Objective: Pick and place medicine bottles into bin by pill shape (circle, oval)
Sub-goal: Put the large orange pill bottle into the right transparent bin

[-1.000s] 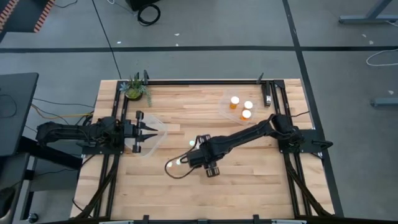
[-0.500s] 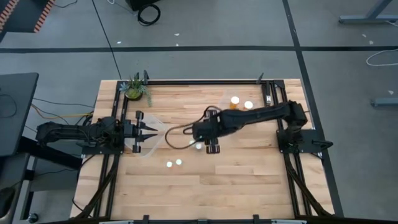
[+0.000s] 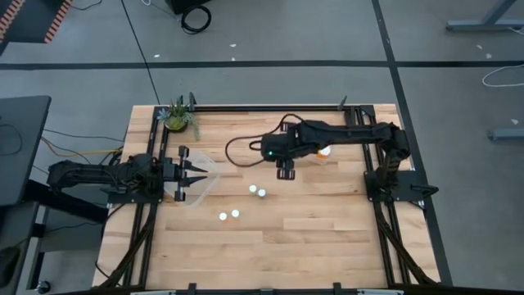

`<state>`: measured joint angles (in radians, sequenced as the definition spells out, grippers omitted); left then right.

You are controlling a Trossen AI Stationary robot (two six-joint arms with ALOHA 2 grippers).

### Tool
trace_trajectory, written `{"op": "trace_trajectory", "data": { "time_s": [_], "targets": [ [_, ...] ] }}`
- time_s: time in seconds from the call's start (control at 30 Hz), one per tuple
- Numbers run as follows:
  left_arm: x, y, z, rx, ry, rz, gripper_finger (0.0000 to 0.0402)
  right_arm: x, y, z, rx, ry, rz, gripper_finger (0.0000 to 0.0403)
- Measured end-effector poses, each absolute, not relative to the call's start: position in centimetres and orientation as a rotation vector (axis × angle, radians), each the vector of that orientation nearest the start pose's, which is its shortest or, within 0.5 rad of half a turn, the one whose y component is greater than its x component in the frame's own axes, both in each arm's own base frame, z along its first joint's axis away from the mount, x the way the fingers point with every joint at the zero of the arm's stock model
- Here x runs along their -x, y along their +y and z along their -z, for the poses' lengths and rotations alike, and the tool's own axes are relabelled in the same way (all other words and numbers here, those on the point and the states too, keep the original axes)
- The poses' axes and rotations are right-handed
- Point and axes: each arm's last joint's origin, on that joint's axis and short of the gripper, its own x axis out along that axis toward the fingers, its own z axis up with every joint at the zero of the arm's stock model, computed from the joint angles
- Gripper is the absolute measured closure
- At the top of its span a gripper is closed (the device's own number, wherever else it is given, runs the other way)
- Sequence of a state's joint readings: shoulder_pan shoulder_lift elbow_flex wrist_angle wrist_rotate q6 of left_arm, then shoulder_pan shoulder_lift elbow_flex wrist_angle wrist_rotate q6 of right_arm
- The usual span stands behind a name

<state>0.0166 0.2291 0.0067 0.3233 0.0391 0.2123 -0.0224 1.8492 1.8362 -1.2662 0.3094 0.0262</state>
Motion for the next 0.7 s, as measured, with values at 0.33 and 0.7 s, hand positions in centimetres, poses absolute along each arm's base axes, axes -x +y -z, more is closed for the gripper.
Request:
{"op": "trace_trajectory", "data": {
  "time_s": [0.33,0.7],
  "targets": [
    [-11.1,0.1,-17.8,-0.215,-0.103,0.011,0.0323,-35.6,-4.9,-30.3,0.108,1.371,0.391,0.0197],
    [-11.1,0.1,-17.8,-0.215,-0.103,0.011,0.0322,-33.0,-9.3,-25.0,0.049,1.578,0.509,0.0197]
  ]
}}
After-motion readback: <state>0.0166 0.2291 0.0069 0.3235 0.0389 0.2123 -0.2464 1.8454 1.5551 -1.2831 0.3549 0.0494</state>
